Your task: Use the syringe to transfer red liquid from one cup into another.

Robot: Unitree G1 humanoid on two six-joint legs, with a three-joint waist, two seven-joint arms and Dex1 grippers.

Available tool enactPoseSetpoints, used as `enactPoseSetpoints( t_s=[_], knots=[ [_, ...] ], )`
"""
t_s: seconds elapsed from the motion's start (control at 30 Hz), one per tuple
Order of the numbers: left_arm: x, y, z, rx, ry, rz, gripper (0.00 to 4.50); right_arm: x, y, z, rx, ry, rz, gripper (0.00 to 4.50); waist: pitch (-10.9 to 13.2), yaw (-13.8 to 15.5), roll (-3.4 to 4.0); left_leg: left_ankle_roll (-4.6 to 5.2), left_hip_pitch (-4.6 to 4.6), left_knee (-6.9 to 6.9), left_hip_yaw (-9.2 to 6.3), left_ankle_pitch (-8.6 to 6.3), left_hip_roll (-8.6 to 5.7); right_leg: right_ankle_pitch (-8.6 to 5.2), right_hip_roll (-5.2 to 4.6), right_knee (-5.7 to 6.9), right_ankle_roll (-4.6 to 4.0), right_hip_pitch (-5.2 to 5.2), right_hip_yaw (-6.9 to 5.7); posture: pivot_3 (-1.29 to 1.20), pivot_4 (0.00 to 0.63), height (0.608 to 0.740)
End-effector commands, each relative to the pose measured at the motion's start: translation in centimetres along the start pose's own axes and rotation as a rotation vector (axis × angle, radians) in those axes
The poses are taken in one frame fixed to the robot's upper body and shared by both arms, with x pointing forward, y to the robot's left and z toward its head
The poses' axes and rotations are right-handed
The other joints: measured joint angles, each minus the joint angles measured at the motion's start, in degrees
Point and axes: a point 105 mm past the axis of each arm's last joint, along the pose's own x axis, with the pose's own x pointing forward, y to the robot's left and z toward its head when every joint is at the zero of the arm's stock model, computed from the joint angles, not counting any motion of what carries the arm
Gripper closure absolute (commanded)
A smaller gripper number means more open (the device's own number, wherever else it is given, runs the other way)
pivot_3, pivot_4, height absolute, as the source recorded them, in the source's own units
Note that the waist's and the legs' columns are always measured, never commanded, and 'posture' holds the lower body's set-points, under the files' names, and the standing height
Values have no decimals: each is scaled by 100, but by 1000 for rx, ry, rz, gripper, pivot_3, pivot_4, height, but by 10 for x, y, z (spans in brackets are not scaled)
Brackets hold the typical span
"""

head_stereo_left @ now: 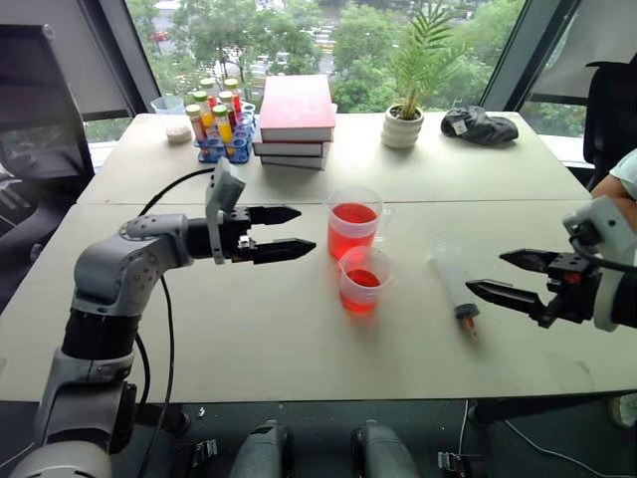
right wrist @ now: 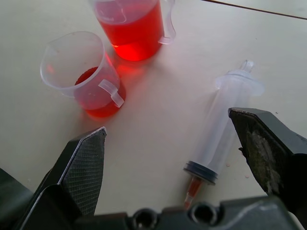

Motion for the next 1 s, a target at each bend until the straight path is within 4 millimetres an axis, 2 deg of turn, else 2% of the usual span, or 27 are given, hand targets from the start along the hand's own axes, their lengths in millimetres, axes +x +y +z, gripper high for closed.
enactPoseSetpoints(
  t_s=[0.03,0.33,0.43,0.53,0.73,1.0],
  knots=[
    [0,-2,13,54,-14,-11,0,-3,-5,6,-20,-23,-59,38,0,3,0,0,0,0,0,0,0,0,0,0,0,0,0,0,150,740],
    [-1,6,9,69,13,-9,0,12,-16,7,26,16,-87,38,0,-14,-1,0,1,2,1,0,3,-1,16,0,-2,0,4,0,150,740],
    [2,7,9,69,9,-10,0,24,-29,1,77,80,-139,38,0,-13,-1,0,1,1,-1,0,4,-3,16,0,-5,0,4,0,150,740],
    [6,7,10,76,6,-18,0,38,-36,-1,145,135,-137,38,0,-15,0,0,0,3,3,0,3,-8,10,-1,-17,-1,7,0,150,740],
    [15,6,8,81,-10,-30,0,79,-57,-14,274,257,-157,38,0,-11,0,0,-4,-2,2,0,1,-2,-4,-1,-5,-5,6,0,150,740],
    [13,6,4,86,-27,-3,0,121,-71,-37,274,400,-161,38,1,-20,1,1,-7,-3,8,-1,-4,1,-1,-2,0,-10,2,0,150,740]
  ],
)
